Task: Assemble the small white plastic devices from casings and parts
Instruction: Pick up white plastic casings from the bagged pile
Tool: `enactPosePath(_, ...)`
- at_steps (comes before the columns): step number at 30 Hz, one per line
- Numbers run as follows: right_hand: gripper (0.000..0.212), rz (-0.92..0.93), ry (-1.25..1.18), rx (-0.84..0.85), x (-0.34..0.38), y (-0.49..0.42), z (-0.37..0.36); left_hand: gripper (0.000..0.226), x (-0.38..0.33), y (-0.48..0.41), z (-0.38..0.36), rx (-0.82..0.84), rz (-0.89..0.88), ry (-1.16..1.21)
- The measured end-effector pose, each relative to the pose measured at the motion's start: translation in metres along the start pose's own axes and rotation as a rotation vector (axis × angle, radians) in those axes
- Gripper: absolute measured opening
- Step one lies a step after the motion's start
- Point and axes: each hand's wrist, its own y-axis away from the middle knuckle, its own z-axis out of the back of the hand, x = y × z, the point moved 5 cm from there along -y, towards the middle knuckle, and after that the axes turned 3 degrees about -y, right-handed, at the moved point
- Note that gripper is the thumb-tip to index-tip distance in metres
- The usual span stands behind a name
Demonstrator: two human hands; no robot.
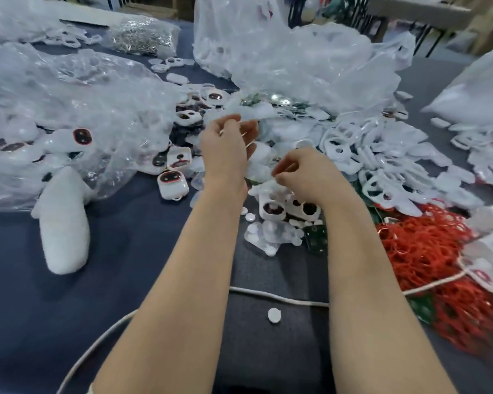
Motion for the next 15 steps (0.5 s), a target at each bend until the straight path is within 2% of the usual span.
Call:
enactPosePath(1, 0.008, -0.009, 0.034, 0.044, -0.003, 0.002, 0.001, 0.018, 0.005, -0.001, 0.001, 0.000, 0.017, -0.010)
enactPosePath(3, 0.026, -0.017, 0.111, 0.157, -0.004, 0.007, -0.004, 0.018, 0.013, -0.003, 0.004, -0.003, 0.049, -0.023)
enactPosePath(5, 0.040, -0.015, 0.178, 0.198, -0.002, 0.009, -0.012, 0.017, 0.020, -0.004, 0.005, -0.001, 0.076, -0.027)
enactPosePath(9, 0.038, 0.064, 0.174, 0.172, -0.003, 0.005, -0.013, 0.013, 0.025, -0.007, 0.003, 0.038, 0.038, -0.107)
enactPosePath(11, 0.035, 0.100, 0.004, 0.068, -0.009, 0.004, -0.004, 0.010, 0.025, -0.009, 0.001, 0.061, -0.046, -0.204)
enactPosePath(13, 0.032, 0.118, -0.292, -0.143, -0.016, 0.003, 0.012, 0.010, 0.024, -0.010, -0.002, 0.102, -0.112, -0.299)
enactPosePath(15, 0.027, 0.138, -0.529, -0.307, -0.021, 0.002, 0.024, 0.020, 0.030, -0.008, -0.010, 0.213, -0.047, -0.326)
